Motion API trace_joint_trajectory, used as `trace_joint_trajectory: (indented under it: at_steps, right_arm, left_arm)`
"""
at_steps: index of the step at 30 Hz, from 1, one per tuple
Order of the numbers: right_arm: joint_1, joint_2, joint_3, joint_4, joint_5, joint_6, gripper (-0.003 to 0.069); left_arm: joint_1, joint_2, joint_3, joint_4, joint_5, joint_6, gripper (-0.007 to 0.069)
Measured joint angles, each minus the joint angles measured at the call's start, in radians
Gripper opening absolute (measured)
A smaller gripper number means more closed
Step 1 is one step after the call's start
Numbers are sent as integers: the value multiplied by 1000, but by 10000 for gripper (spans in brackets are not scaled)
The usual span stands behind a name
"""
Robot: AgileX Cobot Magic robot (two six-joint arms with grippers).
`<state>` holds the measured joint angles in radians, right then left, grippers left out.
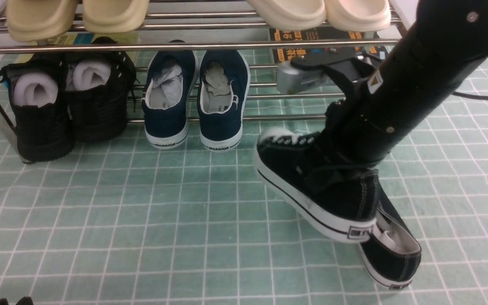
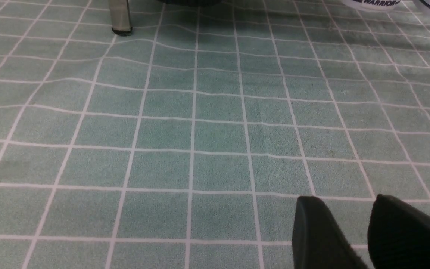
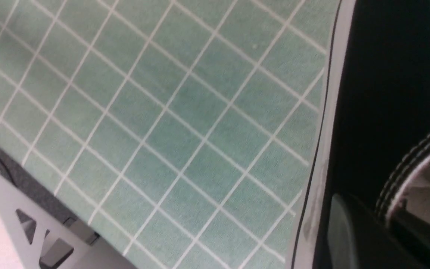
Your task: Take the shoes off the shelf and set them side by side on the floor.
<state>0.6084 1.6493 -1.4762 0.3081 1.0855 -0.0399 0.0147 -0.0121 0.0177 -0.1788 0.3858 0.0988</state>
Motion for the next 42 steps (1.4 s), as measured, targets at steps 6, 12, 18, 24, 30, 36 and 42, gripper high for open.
trace_joint_trajectory:
  at_steps: [6,12,18,24,30,36,42]
  right_arm:
    - [0,74,0,-1,-72,0,14]
    - [0,136,0,-1,-161,40,38]
    - [1,152,0,-1,-179,66,136]
    - [1,173,-7,28,-160,73,419]
    - [-21,177,-155,13,96,-12,479]
    - [-46,131,-270,-60,134,-73,271]
    - [-49,-68,-275,-186,160,-69,-10]
  left_arm:
    - [0,0,0,0,0,0,243]
    - [0,0,0,0,0,0,243]
    - [0,0,0,0,0,0,243]
    - [0,0,0,0,0,0,243]
    - [0,0,0,0,0,0,243]
    - [0,0,0,0,0,0,243]
    - [0,0,0,0,0,0,243]
